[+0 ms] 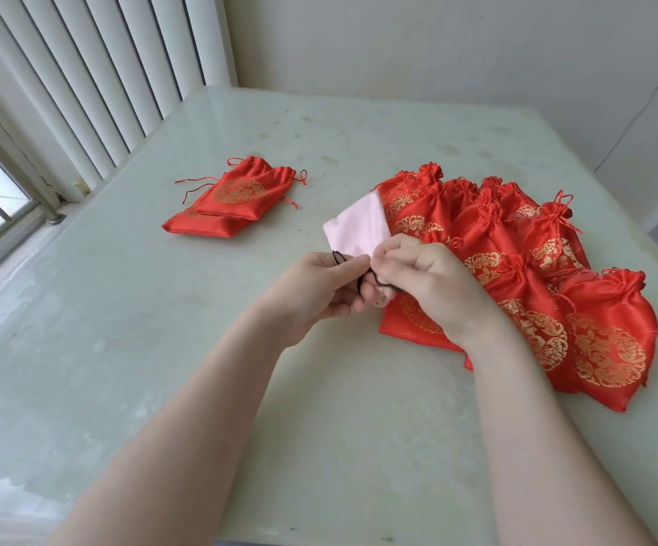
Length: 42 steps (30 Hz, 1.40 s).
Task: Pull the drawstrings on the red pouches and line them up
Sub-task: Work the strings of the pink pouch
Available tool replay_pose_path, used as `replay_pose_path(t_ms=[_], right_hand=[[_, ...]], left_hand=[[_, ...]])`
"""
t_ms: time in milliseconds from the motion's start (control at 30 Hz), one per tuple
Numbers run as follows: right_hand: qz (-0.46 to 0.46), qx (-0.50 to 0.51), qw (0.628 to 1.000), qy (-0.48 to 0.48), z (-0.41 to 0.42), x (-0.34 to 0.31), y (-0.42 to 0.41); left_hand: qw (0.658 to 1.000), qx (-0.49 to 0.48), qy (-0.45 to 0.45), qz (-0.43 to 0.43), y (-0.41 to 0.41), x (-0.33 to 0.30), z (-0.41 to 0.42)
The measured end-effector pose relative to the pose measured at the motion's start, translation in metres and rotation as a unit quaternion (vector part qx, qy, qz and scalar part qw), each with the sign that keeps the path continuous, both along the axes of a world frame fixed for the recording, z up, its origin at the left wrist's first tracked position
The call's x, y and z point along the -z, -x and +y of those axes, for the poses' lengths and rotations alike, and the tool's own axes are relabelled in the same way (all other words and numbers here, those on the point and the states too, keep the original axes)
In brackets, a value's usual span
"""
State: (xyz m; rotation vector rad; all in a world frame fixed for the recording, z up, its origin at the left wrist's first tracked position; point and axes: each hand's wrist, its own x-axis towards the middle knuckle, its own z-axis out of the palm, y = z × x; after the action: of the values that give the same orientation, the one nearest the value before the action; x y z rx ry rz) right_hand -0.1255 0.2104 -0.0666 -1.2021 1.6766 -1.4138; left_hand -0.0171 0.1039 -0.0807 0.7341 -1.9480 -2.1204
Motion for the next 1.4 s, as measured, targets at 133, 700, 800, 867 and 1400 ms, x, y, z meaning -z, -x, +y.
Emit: replay_pose_path(t_ms=[133, 700, 800, 867, 1400], right_hand=[[-0.018, 0.047, 0.998, -0.026, -0.001, 0.001, 0.007], [0.082, 0.058, 0.992, -0.079, -0.001, 0.011, 0.01], [0.055, 0.054, 0.993, -0.095, -0.004, 0.013, 0.006], [0.044, 0.048, 0.992, -0.112, -0.005, 0.014, 0.003], [-0.077, 0.065, 0.994, -0.049, -0.008, 0.014, -0.003]], left_hand=[[0.999, -0.034, -0.021, -0.011, 0.001, 0.0, 0.003], [0.988, -0.063, 0.139, -0.009, -0.002, 0.002, -0.005], [0.953, -0.053, 0.295, -0.032, -0.001, 0.006, -0.009], [0.913, -0.048, 0.403, -0.049, 0.001, 0.009, -0.01], [0.908, -0.145, 0.392, 0.028, 0.005, 0.006, 0.001]])
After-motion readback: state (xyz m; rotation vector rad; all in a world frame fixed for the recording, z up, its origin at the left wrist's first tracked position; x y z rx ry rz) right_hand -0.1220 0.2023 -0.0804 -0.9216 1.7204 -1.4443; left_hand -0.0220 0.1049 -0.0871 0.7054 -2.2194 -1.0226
